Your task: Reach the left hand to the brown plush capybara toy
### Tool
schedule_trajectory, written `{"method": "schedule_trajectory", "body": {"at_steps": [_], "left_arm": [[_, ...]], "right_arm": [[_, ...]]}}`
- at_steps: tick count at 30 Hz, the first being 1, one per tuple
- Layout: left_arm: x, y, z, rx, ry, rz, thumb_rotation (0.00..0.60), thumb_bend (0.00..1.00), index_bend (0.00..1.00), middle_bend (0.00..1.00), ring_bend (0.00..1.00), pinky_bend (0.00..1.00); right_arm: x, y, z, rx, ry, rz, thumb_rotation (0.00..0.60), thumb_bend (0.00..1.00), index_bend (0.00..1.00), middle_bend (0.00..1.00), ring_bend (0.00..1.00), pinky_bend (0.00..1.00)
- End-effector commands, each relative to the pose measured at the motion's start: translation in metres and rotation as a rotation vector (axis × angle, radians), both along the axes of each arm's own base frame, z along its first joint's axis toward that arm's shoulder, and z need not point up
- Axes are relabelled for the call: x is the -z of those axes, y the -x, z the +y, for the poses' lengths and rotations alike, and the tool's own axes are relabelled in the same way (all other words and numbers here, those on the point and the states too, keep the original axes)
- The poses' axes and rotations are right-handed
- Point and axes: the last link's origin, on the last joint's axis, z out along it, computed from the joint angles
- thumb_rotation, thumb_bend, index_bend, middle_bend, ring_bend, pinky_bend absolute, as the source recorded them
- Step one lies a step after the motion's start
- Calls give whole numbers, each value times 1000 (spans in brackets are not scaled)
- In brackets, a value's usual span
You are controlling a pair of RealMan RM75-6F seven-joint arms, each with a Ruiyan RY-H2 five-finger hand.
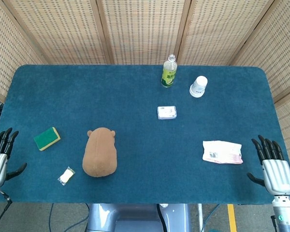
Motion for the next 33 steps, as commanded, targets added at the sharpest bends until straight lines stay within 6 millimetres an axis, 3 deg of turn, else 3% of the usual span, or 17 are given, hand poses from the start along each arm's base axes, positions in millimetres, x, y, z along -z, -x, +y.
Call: {"method": "schedule_trajectory", "body": {"at_steps": [1, 12, 16, 21, 24, 33], "left_arm": [[0, -1, 0, 2, -1, -1, 600, 234, 0, 0, 0, 0], [3, -2, 7, -10, 22, -44, 600, 234, 0, 0, 0, 0], [0, -7, 27, -33, 54, -85, 600, 267, 51, 0, 0, 0], [-10, -25, 62, -68, 113, -108, 600, 361, 227, 0, 0, 0], [-14, -34, 80, -98, 163, -128, 600, 362, 332, 0, 0, 0], [-10, -51, 139, -235, 323, -214, 600, 390, 410, 0, 0, 2]], "right_arm": [[1, 0, 0, 0, -4, 1, 600, 151, 0, 0, 0, 0], [0, 2, 0, 6, -5, -5, 600, 150, 0, 0, 0, 0], [-1, 4, -2, 14, -1, -9, 600, 150, 0, 0, 0, 0], [-1, 6, -3, 24, -1, -12, 600, 150, 0, 0, 0, 0], [-1, 7, -4, 28, -2, -12, 600, 150, 0, 0, 0, 0], [1, 10, -5, 40, -8, -14, 600, 150, 0, 0, 0, 0]]}}
